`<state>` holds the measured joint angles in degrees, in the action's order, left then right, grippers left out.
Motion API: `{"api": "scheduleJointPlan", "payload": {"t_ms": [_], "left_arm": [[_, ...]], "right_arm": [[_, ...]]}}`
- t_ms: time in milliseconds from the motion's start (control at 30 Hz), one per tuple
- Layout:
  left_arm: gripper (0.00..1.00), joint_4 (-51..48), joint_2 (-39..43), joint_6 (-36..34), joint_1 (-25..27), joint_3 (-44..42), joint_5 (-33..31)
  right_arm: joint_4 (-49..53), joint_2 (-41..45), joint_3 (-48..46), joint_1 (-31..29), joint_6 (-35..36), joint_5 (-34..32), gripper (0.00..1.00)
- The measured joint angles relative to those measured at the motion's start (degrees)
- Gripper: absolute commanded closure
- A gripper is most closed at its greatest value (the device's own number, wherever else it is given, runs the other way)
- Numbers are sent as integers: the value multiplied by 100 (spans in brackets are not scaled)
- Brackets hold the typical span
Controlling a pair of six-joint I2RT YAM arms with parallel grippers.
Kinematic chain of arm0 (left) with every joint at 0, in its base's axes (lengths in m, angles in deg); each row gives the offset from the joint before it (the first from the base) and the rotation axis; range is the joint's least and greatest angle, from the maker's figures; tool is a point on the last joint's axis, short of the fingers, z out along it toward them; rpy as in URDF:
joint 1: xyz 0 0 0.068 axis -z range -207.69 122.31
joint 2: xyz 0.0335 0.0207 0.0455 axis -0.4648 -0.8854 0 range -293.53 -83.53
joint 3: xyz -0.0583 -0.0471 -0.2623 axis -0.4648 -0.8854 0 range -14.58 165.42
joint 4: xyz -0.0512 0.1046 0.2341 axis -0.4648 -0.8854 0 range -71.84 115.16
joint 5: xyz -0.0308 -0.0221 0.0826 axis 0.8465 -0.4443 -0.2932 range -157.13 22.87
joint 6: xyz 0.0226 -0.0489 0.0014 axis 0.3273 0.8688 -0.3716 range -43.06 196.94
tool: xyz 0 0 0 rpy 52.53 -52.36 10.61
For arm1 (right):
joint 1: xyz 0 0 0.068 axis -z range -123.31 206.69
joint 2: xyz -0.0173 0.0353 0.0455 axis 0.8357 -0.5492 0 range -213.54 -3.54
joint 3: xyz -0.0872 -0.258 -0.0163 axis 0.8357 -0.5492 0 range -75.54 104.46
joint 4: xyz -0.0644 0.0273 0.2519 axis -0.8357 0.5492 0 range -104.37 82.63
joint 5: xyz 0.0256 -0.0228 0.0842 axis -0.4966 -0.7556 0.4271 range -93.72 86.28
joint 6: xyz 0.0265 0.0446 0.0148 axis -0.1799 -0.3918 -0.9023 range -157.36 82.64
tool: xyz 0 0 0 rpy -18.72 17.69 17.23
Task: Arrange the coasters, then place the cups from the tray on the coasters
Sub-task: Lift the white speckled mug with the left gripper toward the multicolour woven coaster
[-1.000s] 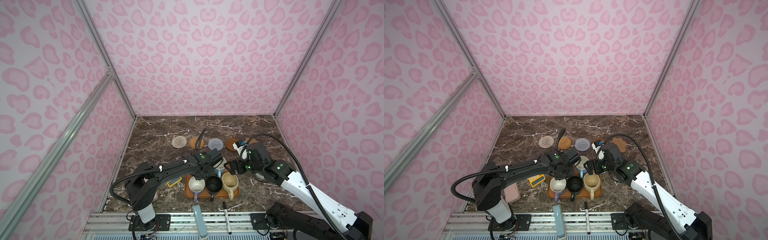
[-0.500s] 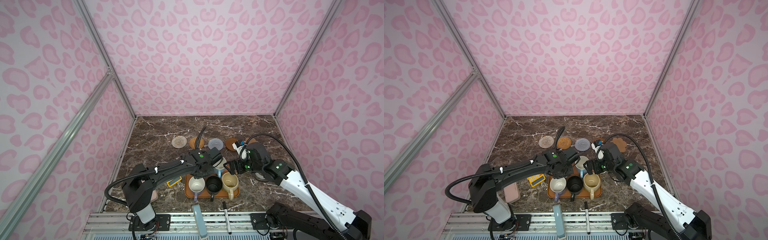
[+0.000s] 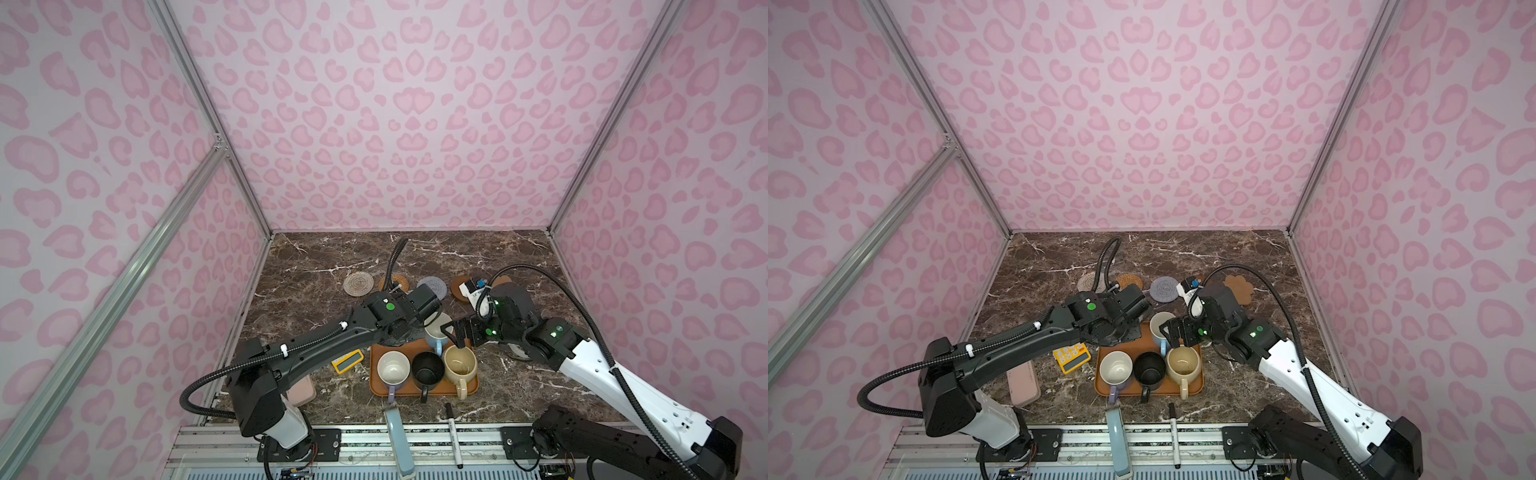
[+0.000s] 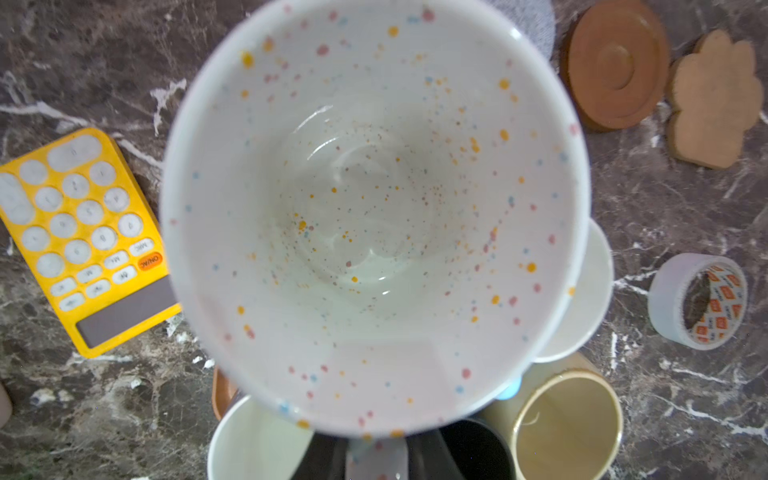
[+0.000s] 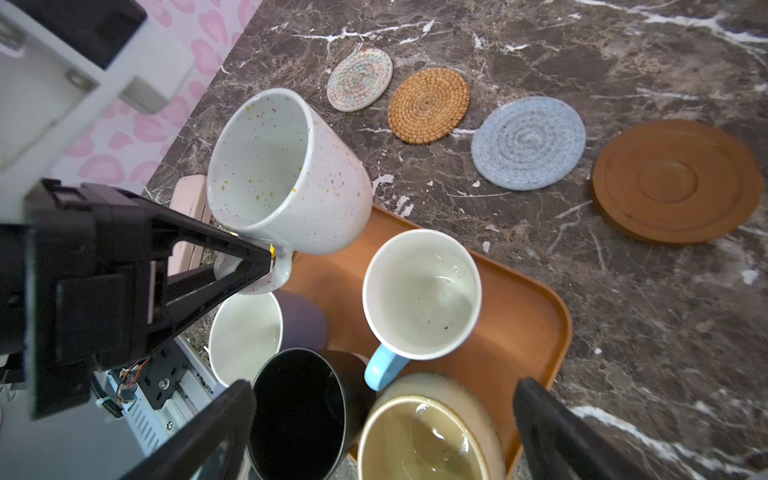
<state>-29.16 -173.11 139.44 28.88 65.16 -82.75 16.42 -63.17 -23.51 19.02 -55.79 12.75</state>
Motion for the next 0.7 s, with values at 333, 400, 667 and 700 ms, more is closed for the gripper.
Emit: {"api": "scheduleJointPlan", "payload": {"t_ms": [333,400,667,700], "left_arm": [[100,-44,629,-1237,-868,11,367],[100,-83,658,-1537,-1121,31,474],[100,-114,581,-2627,-2225,-13,728],[100,-105,535,-2719,-2317,-20,726]], "right_arm": [[-313,-605,546,-450,-17,-15,1],[-396,-782,702,-522,-42,-42,1],[-614,-1740,1414,-684,-214,-293,1],[-649,-1849,1471,-686,-236,-293,1]]}}
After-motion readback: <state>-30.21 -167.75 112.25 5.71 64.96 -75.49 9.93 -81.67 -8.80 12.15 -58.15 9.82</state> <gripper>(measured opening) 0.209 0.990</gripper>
